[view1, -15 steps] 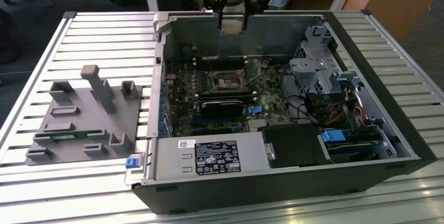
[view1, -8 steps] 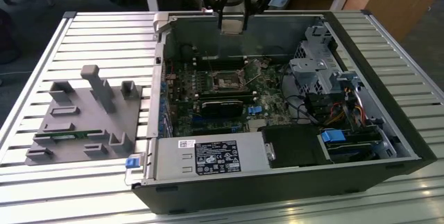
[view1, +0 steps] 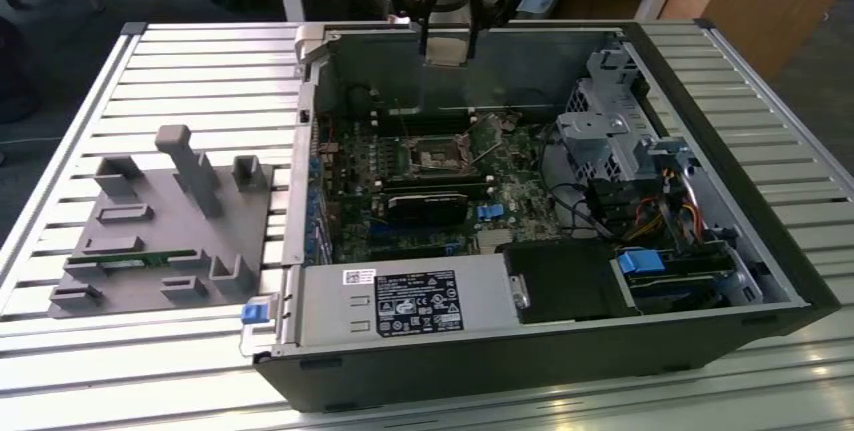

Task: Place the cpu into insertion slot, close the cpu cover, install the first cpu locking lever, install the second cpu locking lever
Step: 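Place the cpu into insertion slot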

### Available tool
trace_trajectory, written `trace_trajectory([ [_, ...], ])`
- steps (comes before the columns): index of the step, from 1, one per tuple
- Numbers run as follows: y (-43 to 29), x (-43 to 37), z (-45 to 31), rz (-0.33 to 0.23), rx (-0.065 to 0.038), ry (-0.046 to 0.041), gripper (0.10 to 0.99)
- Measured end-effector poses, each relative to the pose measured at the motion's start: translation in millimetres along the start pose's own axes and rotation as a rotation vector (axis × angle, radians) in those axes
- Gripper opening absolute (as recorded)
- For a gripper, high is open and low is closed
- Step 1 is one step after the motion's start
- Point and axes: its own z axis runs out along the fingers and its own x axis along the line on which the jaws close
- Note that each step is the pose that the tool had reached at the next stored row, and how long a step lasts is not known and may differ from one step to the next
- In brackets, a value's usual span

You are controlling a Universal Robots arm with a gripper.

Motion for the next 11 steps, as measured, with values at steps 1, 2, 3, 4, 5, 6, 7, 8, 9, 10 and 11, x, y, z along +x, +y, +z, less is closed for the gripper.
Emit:
trace_trajectory([
  [1,0.0,0.0,0.0,0.005,0.000,-0.0005,0.525],
  [2,0.0,0.0,0.0,0.010,0.000,-0.0009,0.525],
  [3,0.0,0.0,0.0,0.016,0.000,-0.0014,0.525],
  [4,0.0,0.0,0.0,0.021,0.000,-0.0018,0.525],
  [5,0.0,0.0,0.0,0.025,-0.001,-0.0023,0.525],
  [6,0.0,0.0,0.0,0.031,-0.001,-0.0027,0.525],
  [7,0.0,0.0,0.0,0.035,-0.001,-0.0032,0.525],
  [8,0.0,0.0,0.0,0.040,-0.001,-0.0036,0.525],
  [9,0.0,0.0,0.0,0.045,-0.001,-0.0040,0.525],
  [10,0.0,0.0,0.0,0.049,-0.001,-0.0044,0.525],
  [11,0.0,0.0,0.0,0.054,-0.001,-0.0048,0.525],
])
